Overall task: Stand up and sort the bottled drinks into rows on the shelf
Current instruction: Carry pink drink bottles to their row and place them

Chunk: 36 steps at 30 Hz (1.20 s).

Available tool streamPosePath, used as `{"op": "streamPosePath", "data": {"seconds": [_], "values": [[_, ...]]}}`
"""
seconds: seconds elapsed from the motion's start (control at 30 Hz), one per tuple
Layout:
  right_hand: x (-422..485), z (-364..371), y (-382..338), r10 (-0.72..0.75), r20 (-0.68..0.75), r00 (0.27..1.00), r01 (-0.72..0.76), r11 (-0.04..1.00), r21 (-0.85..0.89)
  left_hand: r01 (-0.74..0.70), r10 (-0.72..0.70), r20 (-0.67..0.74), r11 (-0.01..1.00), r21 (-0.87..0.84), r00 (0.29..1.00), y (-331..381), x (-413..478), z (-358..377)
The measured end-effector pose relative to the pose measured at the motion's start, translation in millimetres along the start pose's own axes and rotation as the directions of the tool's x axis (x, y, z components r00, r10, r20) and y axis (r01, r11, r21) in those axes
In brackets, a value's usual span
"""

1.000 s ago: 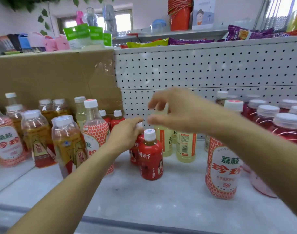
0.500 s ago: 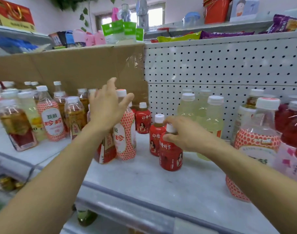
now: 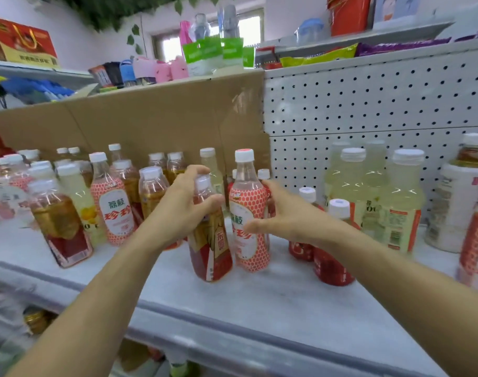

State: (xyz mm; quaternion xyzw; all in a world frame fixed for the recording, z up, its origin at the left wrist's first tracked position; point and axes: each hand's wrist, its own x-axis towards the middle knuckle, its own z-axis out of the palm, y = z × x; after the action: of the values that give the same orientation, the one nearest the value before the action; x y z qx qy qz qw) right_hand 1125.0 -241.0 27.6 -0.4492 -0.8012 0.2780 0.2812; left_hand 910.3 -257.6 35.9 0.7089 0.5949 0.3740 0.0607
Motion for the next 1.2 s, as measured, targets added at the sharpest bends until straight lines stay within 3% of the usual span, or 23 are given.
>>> {"op": "streamPosePath", "data": {"seconds": [0.17,0.53,0.6,0.67,0.73,0.77,0.83,0.9,1.0,1.07,1.2], "values": [[27.9,39.4,-2.6,0.104,-0.101,0.989,-0.092,0.989,0.12,-0.037,0.037,0.017,0.999,-0.006,0.999,-40.6,-0.8,-30.1],[64.8,106.2,-49.7,0.04,-0.098,0.994,-0.026,0.989,0.144,0.06,-0.056,-0.035,0.993,0.104,0.998,-81.9,-9.3,-66.7],[52.5,90.2,-50.6,0.038,-0.049,0.998,-0.035,0.998,0.051,0.033,-0.016,-0.106,0.986,0.161,0.994,-78.4,-10.9,-62.8],[31.4,56.4,-48.0,0.035,-0.093,0.995,-0.053,0.977,-0.206,-0.071,0.112,-0.261,0.984,0.162,0.959,-68.9,-13.2,-60.4],[5.9,14.8,-39.8,0.041,-0.241,0.97,-0.162,0.846,-0.509,-0.225,0.288,-0.391,0.954,0.199,0.874,-53.1,-14.8,-57.1],[-7.2,-4.8,-36.0,0.075,-0.312,0.947,-0.253,0.774,-0.58,-0.31,0.375,-0.415,0.926,0.216,0.829,-42.0,-15.3,-53.5],[-28.0,-32.7,-26.1,0.218,-0.393,0.893,-0.427,0.681,-0.594,-0.508,0.53,-0.348,0.846,0.158,0.774,-17.3,-11.9,-36.4],[-39.0,-44.7,-14.5,0.357,-0.376,0.855,-0.517,0.642,-0.567,-0.597,0.589,-0.161,0.802,-0.006,0.792,12.3,-1.6,-6.5],[-42.2,-44.7,1.3,0.373,-0.332,0.866,-0.499,0.674,-0.544,-0.49,0.507,0.213,0.862,-0.127,0.835,52.3,27.1,53.7],[-41.3,-45.0,10.0,0.331,-0.351,0.876,-0.477,0.703,-0.528,-0.447,0.456,0.381,0.887,-0.117,0.804,66.9,48.7,88.4],[-39.7,-49.6,19.8,0.28,-0.36,0.89,-0.436,0.753,-0.493,-0.479,0.425,0.416,0.877,0.031,0.804,75.5,74.6,108.7]]}}
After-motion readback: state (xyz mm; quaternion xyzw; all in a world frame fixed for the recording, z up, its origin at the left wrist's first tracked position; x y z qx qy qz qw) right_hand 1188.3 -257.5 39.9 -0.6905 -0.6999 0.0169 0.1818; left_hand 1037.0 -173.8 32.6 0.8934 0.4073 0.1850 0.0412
